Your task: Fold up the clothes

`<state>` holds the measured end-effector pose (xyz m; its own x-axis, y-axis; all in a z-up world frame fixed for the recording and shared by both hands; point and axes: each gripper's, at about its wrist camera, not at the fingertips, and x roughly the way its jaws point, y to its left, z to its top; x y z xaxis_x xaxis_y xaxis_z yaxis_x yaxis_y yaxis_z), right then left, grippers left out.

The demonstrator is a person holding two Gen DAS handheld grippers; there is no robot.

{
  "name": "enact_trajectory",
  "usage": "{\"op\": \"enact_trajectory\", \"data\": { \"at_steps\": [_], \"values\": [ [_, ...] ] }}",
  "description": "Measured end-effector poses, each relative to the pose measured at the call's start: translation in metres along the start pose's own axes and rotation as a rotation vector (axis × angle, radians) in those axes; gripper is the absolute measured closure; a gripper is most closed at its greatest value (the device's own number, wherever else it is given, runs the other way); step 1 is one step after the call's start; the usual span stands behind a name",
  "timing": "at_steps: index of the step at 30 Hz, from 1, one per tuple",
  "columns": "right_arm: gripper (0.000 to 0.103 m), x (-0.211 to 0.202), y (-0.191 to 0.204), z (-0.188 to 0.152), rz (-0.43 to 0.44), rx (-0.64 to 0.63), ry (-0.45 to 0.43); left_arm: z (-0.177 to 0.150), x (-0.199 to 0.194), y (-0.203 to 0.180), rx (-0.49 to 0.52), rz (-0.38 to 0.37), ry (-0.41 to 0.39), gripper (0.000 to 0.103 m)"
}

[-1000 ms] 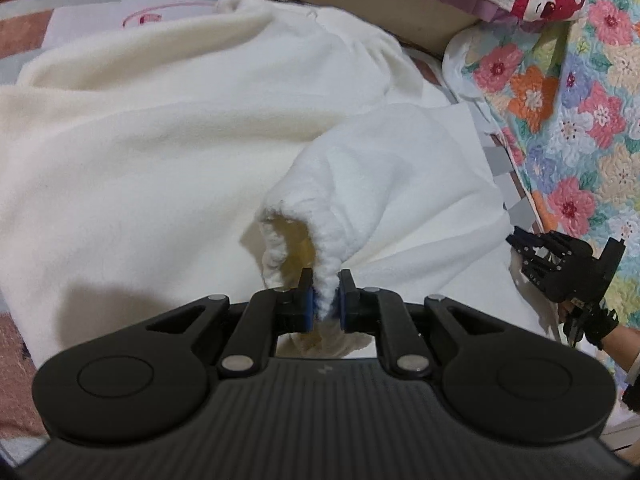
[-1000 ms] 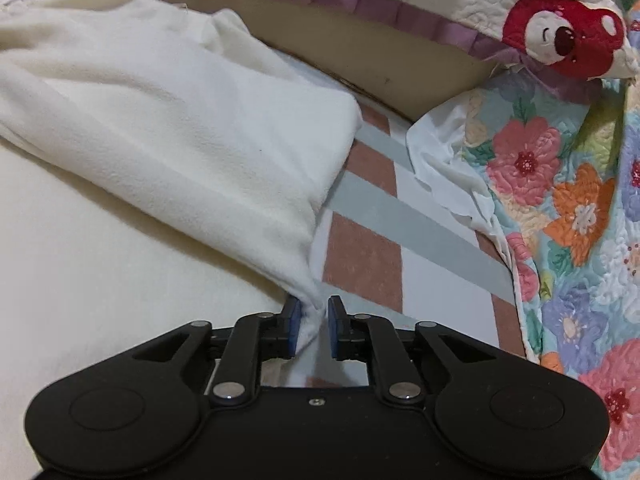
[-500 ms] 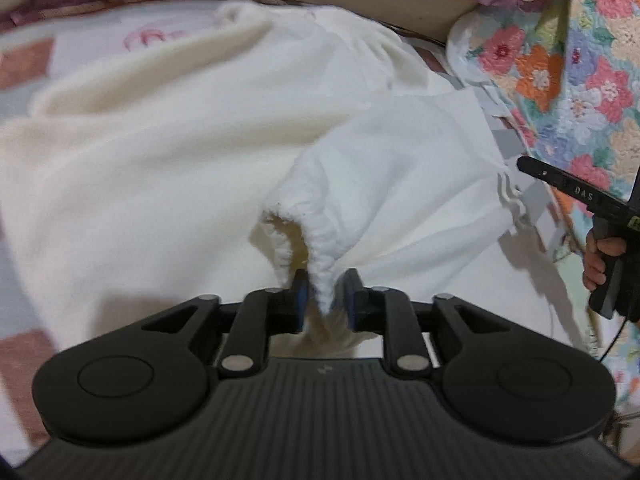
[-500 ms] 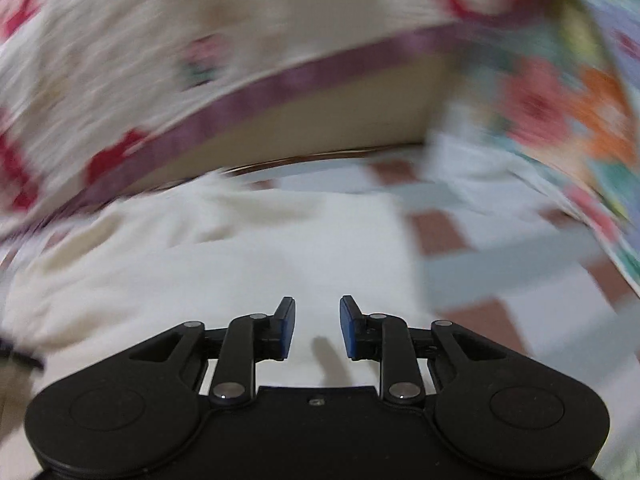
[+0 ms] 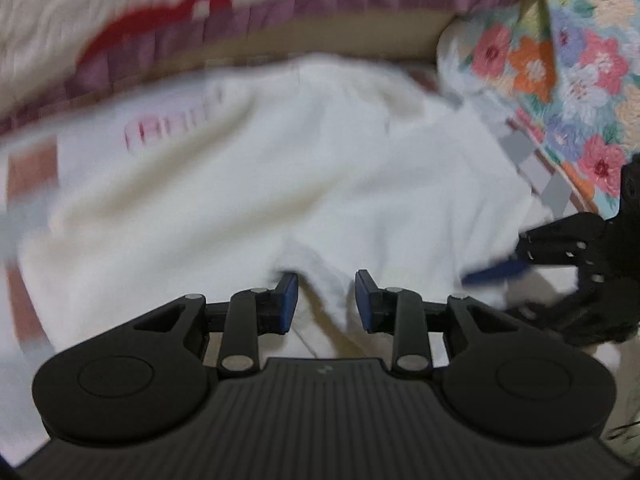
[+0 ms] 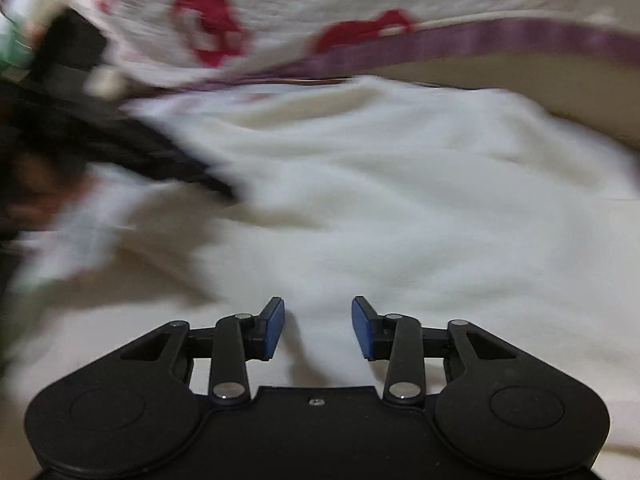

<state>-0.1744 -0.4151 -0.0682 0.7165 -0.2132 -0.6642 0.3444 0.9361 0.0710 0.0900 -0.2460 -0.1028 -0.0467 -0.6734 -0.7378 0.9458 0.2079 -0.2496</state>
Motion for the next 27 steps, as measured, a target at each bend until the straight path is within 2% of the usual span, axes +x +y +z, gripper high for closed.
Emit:
{"op": "enact_trajectory", "data": {
  "at_steps": [1,3,5,7,9,11,13,15,16,17,18,19,23,24,27],
  "values": [
    [0.059,0.002,0.001,0.005,0.018,-0.015,-0.002,0.009,-0.004,0.005,0.026,0.014,-0.038,0.052],
    [0.049,0.006,0.003,0.014,0.054,-0.046,-0.005,0.027,0.002,0.018,0.076,0.049,-0.084,0.05],
    [0.046,0.011,0.003,0.023,0.084,-0.076,-0.008,0.045,0.011,0.031,0.114,0.083,-0.116,0.05],
    [0.043,0.041,-0.029,0.045,-0.012,-0.102,-0.005,0.059,0.029,0.045,0.11,0.077,-0.103,0.05],
    [0.043,0.072,-0.056,0.061,-0.077,-0.122,0.025,0.067,0.046,0.058,0.055,0.038,-0.067,0.05],
    [0.043,0.104,-0.079,0.072,-0.114,-0.136,0.076,0.071,0.059,0.068,-0.058,-0.042,-0.055,0.05],
    [0.043,0.123,-0.094,0.071,-0.106,-0.09,0.103,0.072,0.07,0.073,-0.159,-0.096,-0.049,0.05],
    [0.043,0.14,-0.107,0.065,-0.068,-0.015,0.135,0.074,0.081,0.071,-0.152,-0.026,-0.035,0.05],
    [0.043,0.148,-0.113,0.062,-0.039,0.023,0.156,0.074,0.088,0.071,-0.139,0.01,-0.02,0.053],
    [0.054,0.147,-0.114,0.062,-0.027,0.033,0.14,0.074,0.095,0.073,-0.134,0.026,0.0,0.066],
    [0.075,0.146,-0.115,0.062,-0.014,0.043,0.124,0.074,0.1,0.074,-0.12,0.024,0.035,0.085],
    [0.094,0.145,-0.116,0.062,-0.001,0.054,0.108,0.075,0.103,0.074,-0.084,0.021,0.057,0.094],
    [0.095,0.139,-0.114,0.066,0.027,0.057,0.026,0.085,0.081,0.057,0.09,0.103,-0.016,0.095],
    [0.095,0.135,-0.111,0.067,0.015,0.033,0.009,0.087,0.081,0.057,0.102,0.116,-0.023,0.095],
    [0.096,0.149,-0.109,0.067,-0.013,0.002,0.034,0.084,0.1,0.06,0.111,0.155,0.024,0.094]
  ]
}}
